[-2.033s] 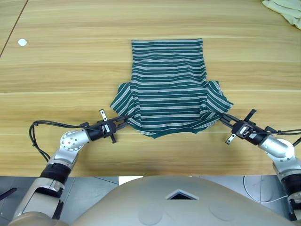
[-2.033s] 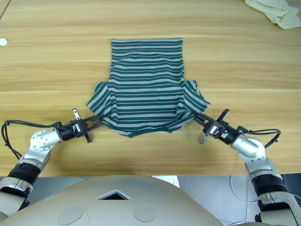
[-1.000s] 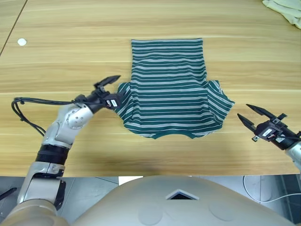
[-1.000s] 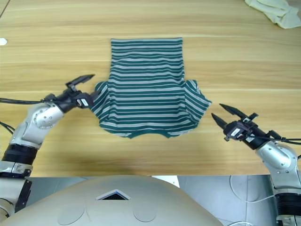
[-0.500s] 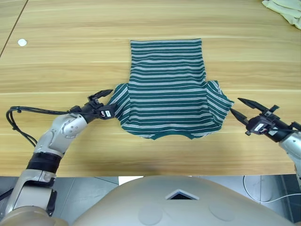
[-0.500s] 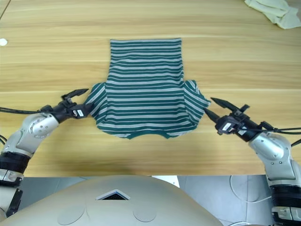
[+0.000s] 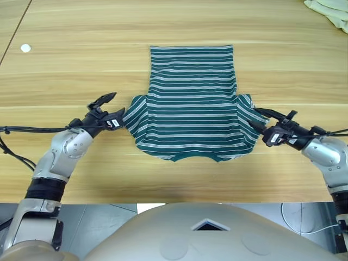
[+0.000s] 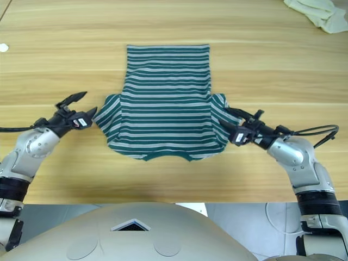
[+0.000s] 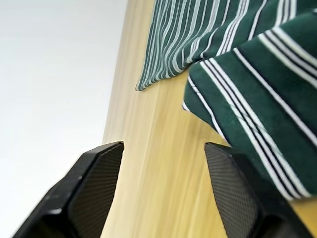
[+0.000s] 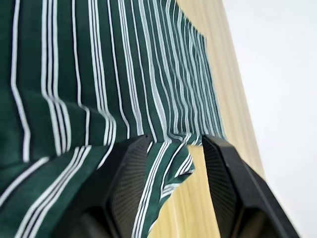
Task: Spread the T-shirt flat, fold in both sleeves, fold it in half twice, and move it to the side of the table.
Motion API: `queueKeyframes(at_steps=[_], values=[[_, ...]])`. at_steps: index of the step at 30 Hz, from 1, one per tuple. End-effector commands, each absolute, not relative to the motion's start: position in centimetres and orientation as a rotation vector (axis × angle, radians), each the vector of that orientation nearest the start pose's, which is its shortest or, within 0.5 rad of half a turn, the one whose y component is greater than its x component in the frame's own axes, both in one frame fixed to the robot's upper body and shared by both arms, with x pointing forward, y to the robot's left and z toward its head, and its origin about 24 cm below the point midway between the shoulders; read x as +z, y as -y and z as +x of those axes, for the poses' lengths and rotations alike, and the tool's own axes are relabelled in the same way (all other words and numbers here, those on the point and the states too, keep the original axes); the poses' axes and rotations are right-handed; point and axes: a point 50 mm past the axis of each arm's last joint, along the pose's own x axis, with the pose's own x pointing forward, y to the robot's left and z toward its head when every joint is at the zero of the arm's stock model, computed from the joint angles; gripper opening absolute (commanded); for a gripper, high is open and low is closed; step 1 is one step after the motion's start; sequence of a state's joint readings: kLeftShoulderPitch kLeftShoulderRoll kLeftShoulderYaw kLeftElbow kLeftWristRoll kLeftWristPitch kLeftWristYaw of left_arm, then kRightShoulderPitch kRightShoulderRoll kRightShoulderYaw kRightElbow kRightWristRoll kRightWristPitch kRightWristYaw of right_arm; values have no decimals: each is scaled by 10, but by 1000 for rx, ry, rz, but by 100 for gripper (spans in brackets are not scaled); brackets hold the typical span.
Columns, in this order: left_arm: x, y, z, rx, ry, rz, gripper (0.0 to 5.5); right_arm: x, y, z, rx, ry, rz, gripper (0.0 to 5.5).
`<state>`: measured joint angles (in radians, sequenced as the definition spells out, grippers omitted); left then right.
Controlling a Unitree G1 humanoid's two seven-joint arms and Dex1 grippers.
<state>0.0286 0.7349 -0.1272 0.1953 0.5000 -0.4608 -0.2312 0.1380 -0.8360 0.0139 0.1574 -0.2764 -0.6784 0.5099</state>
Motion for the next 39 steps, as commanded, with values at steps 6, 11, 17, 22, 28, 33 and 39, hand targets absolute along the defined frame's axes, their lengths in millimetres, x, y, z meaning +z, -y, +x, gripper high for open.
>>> queueKeyframes(at_steps=[6, 11, 17, 22, 28, 33, 39], values=[[62, -275, 207, -480, -92, 1389, 303, 57, 252, 208, 806, 78, -1109, 200], [46, -249, 143, -891, -189, 1315, 303, 58, 266, 200, 756, 56, -1106, 200], [7, -233, 156, -1018, -224, 1328, 303, 53, 272, 190, 743, 25, -1099, 200], [-5, -244, 177, -933, -261, 1435, 303, 55, 278, 184, 726, 15, -1105, 200], [-7, -250, 186, -901, -276, 1489, 303, 53, 281, 178, 706, 3, -1102, 200], [-14, -241, 190, -923, -255, 1467, 303, 52, 281, 176, 695, 3, -1095, 200], [-16, -243, 188, -923, -284, 1452, 192, 50, 284, 171, 682, -7, -1092, 200]])
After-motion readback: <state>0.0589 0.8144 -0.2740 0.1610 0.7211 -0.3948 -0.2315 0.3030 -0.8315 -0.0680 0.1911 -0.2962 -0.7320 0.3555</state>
